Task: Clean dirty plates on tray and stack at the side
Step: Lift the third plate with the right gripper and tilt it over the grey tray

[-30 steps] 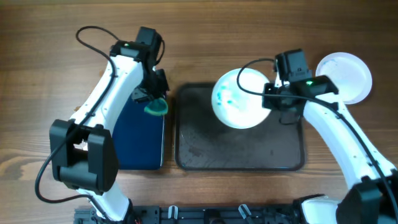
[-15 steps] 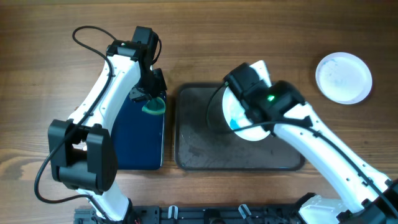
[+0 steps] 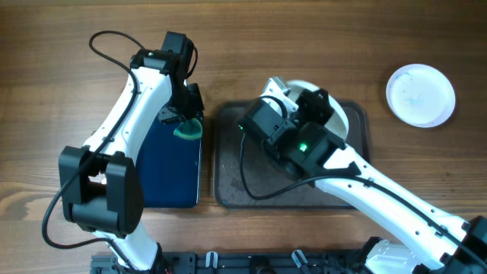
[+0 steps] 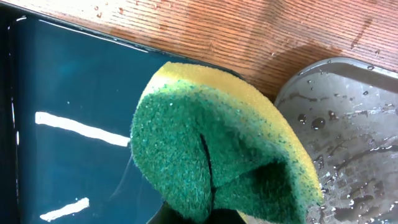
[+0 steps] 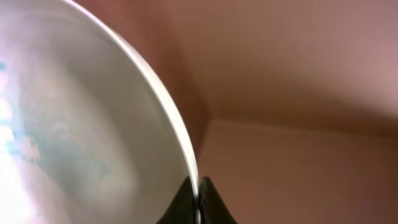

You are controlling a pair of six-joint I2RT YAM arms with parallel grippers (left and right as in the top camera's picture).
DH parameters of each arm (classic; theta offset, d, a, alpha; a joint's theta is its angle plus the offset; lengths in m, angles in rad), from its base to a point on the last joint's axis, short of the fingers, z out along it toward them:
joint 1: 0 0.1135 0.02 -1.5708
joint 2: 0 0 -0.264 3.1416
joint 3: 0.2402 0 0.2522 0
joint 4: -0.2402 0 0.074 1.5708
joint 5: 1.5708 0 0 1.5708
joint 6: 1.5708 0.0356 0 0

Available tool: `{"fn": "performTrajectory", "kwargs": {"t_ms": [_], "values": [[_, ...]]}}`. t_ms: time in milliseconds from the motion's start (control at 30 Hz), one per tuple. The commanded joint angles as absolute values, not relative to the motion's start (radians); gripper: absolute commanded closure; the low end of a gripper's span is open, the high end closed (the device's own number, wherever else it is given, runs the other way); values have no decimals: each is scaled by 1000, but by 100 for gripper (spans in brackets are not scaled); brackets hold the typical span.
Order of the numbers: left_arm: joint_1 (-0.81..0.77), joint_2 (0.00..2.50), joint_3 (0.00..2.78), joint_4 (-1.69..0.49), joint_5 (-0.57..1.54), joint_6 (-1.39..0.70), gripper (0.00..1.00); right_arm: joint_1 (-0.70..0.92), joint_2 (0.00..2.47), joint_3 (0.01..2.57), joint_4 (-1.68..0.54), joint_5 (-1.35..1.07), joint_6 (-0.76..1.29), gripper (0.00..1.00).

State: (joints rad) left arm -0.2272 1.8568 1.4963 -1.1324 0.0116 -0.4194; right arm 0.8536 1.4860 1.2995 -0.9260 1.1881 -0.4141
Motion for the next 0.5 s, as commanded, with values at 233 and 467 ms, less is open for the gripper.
{"fn": "performTrajectory", "kwargs": {"t_ms": [233, 467], "values": [[-226, 1845, 1504, -1131, 2, -400, 96, 952, 1464, 1322, -567, 1395, -928, 96], [-226, 1845, 1504, -1131, 2, -400, 96, 958, 1464, 1322, -611, 1127, -505, 96]]}}
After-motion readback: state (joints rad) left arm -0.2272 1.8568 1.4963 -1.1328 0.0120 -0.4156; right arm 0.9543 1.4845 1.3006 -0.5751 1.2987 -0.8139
